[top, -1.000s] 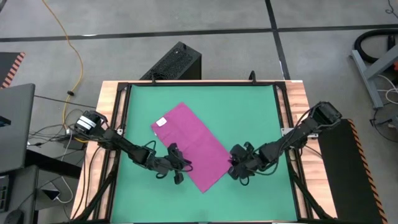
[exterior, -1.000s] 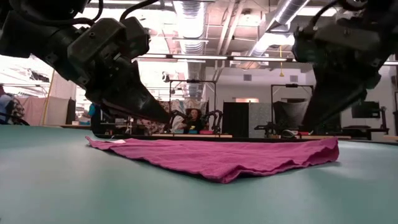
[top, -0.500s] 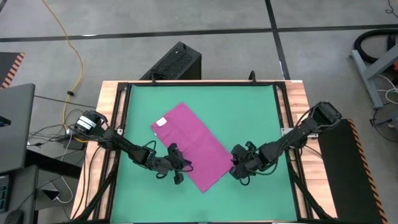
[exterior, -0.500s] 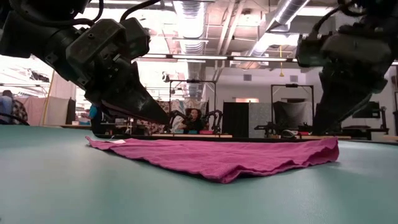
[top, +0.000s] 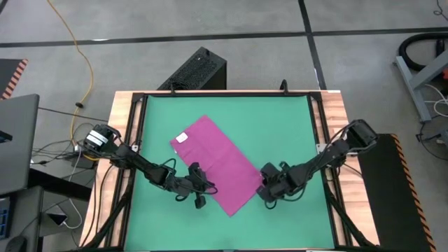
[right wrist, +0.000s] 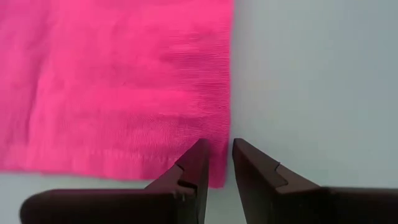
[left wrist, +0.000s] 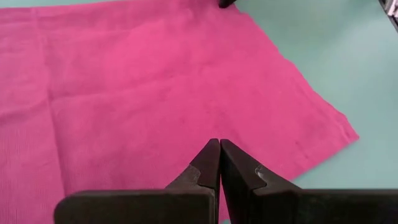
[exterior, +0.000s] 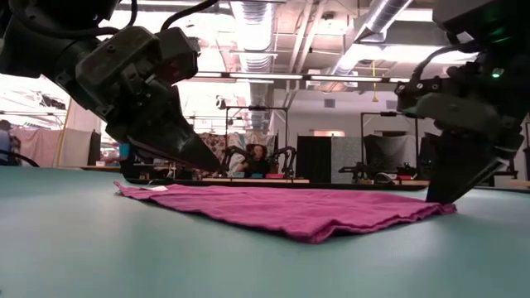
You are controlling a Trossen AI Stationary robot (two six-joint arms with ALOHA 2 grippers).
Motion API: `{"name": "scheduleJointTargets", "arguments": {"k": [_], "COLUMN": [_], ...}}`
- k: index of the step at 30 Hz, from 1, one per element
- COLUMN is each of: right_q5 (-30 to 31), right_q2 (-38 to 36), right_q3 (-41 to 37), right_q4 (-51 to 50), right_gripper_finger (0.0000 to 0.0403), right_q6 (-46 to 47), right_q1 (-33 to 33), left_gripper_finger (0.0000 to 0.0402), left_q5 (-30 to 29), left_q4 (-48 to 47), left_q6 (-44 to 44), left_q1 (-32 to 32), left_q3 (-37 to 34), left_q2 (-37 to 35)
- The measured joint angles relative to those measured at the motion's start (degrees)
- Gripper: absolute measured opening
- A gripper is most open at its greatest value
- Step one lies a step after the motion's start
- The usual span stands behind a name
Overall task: Roll towel
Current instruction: Roll the pink towel
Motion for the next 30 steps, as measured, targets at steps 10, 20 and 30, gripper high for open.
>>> {"name": "scheduleJointTargets", "arguments": {"k": [10,20,30], "right_q5": [4.47,4.96,5.31], "right_q2": [0.2,0.22,0.3], "right_q3": [0.26,0.19,1.05], "right_q4": [-1.89,-0.25,-0.42], "right_gripper_finger": [0.0097,0.0097,0.0097], "right_q6": [12.85,12.88,11.22], "right_q1": [4.36,4.11,4.61], "left_gripper_finger": [0.0,0.0,0.0], "left_q5": [-8.47,-6.21,-3.72], "left_q4": [6.86,4.53,-23.6], "left_q6": [4.84,19.43,18.12], "left_q1": [-2.67,-4.2,-4.17], "left_q3": [0.0,16.21,36.26], "left_q2": [0.21,15.19,26.71]}}
